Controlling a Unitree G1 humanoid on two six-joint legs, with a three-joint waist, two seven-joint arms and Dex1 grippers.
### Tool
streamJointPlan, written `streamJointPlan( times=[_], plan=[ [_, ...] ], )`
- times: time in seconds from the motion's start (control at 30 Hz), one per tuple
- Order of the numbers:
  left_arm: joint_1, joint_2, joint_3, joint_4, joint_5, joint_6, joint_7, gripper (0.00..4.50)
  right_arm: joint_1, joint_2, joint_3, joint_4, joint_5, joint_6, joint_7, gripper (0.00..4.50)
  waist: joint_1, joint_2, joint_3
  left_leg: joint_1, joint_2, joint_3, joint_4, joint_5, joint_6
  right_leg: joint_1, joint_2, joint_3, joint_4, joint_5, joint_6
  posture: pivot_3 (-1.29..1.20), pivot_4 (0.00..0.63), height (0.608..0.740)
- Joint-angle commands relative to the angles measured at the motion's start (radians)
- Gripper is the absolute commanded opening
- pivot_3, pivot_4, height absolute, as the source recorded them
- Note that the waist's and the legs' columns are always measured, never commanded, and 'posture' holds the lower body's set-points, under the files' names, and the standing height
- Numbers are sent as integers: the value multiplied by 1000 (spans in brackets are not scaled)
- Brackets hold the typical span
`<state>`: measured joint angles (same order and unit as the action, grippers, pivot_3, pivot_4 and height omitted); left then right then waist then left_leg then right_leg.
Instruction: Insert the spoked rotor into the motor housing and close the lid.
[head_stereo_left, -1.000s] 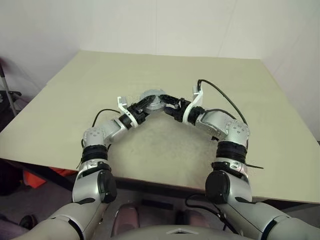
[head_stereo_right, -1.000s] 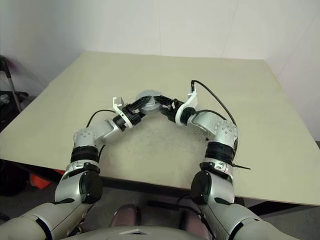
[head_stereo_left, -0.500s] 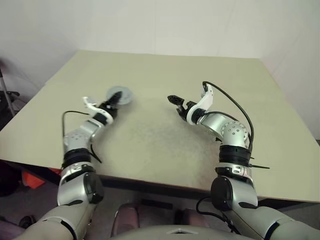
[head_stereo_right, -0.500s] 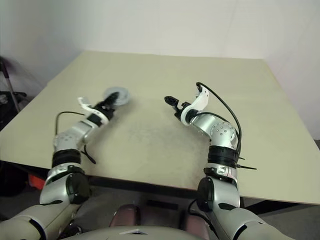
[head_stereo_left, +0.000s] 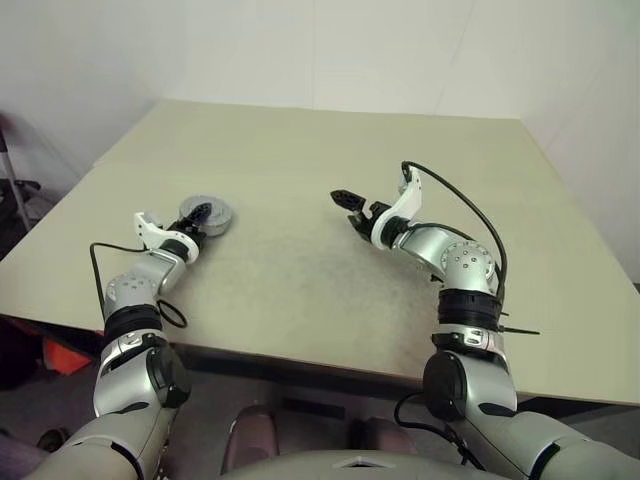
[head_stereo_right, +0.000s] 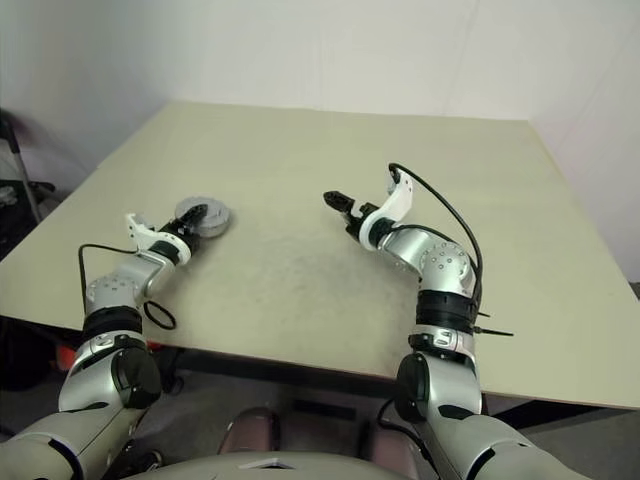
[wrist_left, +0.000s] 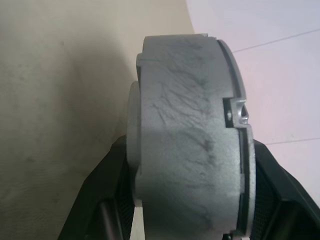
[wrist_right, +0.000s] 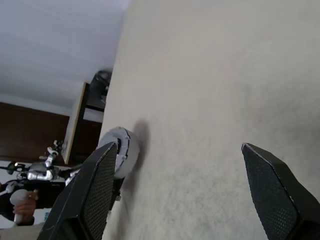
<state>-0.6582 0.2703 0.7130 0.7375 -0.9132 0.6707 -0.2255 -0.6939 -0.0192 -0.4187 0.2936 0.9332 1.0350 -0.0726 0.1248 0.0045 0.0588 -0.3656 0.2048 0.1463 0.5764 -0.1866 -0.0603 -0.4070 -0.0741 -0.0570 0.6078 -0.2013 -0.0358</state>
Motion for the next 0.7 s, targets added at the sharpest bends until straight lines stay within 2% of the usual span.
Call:
streamJointPlan(
  times=[0.03, 0.07, 0.13, 0.2, 0.27, 0.3, 0.7],
  plan=[
    [-28, 32, 8, -32, -5, -33, -32, 2295, -38, -9, 3, 0, -1, -3, 19, 4466, 0, 0, 0, 0, 0, 0, 0, 0, 0, 0, 0, 0, 0, 0, 0, 0, 0, 740],
    [-27, 38, 7, -33, -2, -36, -38, 2295, -43, -10, 3, 6, -4, -4, 21, 4466, 0, 0, 0, 0, 0, 0, 0, 0, 0, 0, 0, 0, 0, 0, 0, 0, 0, 740],
    [-24, 53, -3, -40, 12, -37, -50, 3022, -50, -12, 2, 18, -9, -6, 24, 4500, 0, 0, 0, -1, 0, 0, 0, 0, 0, 0, 0, 0, 0, 0, 0, 0, 0, 740],
    [-31, 76, -1, -22, 28, -45, -39, 3540, -56, -13, 2, 27, -12, -7, 26, 4500, 0, 0, 0, 0, 0, 0, 0, 0, 0, 0, 0, 0, 0, 0, 0, 0, 0, 740],
    [-36, 94, 4, -1, 35, -48, -24, 4306, -57, -13, 2, 30, -13, -5, 28, 4500, 0, 0, 0, 1, 0, 0, 0, 0, 0, 0, 0, 0, 0, 0, 0, 0, 0, 740],
    [-38, 101, 6, 7, 36, -47, -22, 4473, -58, -12, 3, 31, -14, -4, 28, 4500, 0, 0, 0, 1, 0, 0, 0, 0, 0, 0, 0, 0, 1, 0, 0, 0, 0, 740],
    [-61, 194, 0, 57, 78, -83, -60, 4473, -85, -33, 7, 90, -46, 3, 61, 4500, 0, -1, 0, 1, 0, 0, 0, 0, 0, 0, 0, 0, 1, 0, 0, 0, 0, 740]
  ],
)
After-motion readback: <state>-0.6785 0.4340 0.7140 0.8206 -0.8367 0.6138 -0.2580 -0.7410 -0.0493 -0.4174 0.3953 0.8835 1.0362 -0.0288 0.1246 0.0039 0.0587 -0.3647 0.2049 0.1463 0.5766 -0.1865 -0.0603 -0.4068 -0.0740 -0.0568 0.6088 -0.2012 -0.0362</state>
